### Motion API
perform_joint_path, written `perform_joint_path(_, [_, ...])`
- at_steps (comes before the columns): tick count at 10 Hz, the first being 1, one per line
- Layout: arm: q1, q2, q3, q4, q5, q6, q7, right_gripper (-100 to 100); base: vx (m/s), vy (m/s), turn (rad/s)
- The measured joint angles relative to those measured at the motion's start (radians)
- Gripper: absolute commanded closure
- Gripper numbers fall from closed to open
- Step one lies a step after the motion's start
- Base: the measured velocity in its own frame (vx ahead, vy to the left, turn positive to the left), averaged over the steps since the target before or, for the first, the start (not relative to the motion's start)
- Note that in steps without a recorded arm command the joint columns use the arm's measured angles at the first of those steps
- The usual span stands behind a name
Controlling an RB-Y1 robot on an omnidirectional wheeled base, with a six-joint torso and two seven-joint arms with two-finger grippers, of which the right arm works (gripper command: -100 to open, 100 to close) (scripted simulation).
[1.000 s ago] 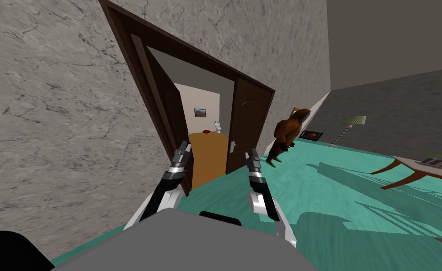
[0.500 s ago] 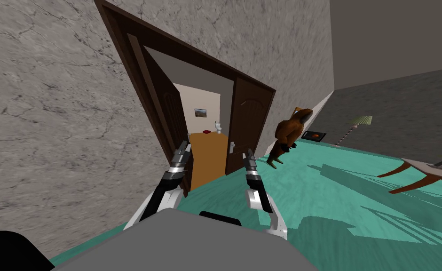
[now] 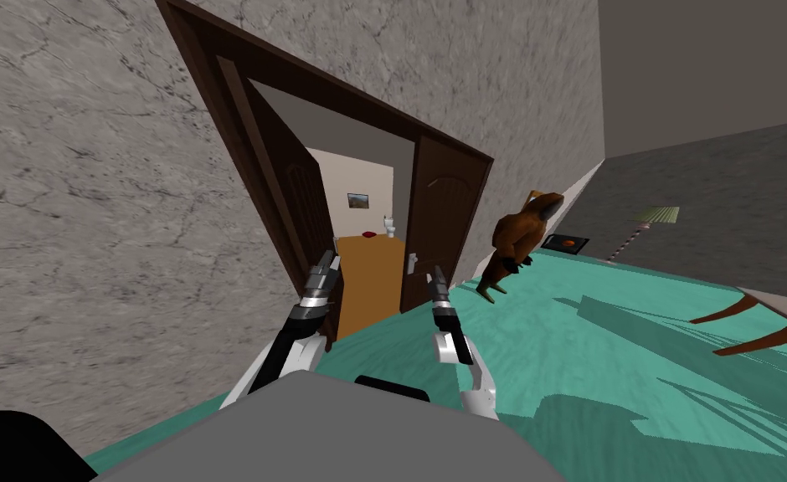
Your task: Push the door open
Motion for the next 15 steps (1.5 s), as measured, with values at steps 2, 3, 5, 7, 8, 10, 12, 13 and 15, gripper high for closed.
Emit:
perform_joint_path(2, [-0.028,0.003,0.007,0.046,0.003,0.005,0.002,-100,0.043,-0.049,0.028])
perform_joint_path(3, [-0.047,0.001,0.009,0.077,0.003,0.002,0.001,-100,0.038,-0.039,0.024])
perform_joint_path(5, [-0.067,-0.005,0.014,0.116,0.003,-0.003,-0.004,-100,0.033,-0.05,0.029])
perform_joint_path(7, [-0.103,-0.004,0.015,0.172,0.004,-0.007,-0.005,-100,0.046,-0.054,0.032])
perform_joint_path(8, [-0.114,-0.004,0.017,0.199,0.005,-0.01,-0.004,-100,0.038,-0.071,0.031])
perform_joint_path(10, [-0.143,-0.004,0.021,0.252,0.006,-0.013,-0.006,-100,0.035,-0.062,0.03])
perform_joint_path(12, [-0.189,-0.007,0.026,0.323,0.006,-0.022,-0.009,-100,0.06,-0.072,0.045])
perform_joint_path(13, [-0.199,-0.009,0.028,0.344,0.006,-0.019,-0.012,-100,0.051,-0.063,0.038])
perform_joint_path(15, [-0.226,-0.009,0.033,0.395,0.007,-0.019,-0.014,-100,0.036,-0.055,0.028])
